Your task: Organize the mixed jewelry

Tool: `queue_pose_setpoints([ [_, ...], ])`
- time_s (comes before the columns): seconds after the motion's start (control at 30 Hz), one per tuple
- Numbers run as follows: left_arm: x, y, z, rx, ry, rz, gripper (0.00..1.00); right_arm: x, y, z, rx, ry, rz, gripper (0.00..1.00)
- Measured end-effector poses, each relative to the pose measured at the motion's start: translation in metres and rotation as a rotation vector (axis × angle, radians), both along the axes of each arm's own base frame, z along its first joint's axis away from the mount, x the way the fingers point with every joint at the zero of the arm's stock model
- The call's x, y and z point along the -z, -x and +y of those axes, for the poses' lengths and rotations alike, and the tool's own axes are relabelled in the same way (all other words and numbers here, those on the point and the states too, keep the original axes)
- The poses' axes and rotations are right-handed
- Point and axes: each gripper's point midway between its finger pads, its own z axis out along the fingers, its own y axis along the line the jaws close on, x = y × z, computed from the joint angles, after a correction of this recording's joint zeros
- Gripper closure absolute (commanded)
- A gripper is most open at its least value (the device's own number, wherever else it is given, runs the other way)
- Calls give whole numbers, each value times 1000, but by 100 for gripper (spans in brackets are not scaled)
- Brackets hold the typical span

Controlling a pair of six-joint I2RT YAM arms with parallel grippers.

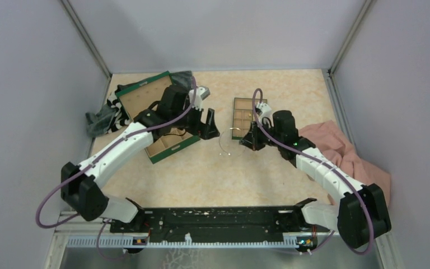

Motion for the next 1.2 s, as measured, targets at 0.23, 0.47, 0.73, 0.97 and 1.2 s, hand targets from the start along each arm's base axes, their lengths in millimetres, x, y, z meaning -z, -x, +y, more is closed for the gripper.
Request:
queue_pose_setpoints([
  [0.23, -19, 43, -1, 267, 121, -150, 9, -27, 14, 10, -148, -5, -21, 100],
  [0.47, -20, 61, -8, 409, 172, -181, 15, -43, 25, 18, -242, -17, -31, 100],
  [0.73, -18, 59, -14, 447, 193, -204, 52, -39, 33, 18, -268, -12, -4, 100],
  [0.97, -1, 58, -20, 469, 195, -145, 72, -38, 34, 17, -268, -10, 4, 100],
  [1.2, 2, 52, -19, 442, 184, -148, 100, -38, 35, 17, -269, -8, 7, 76],
])
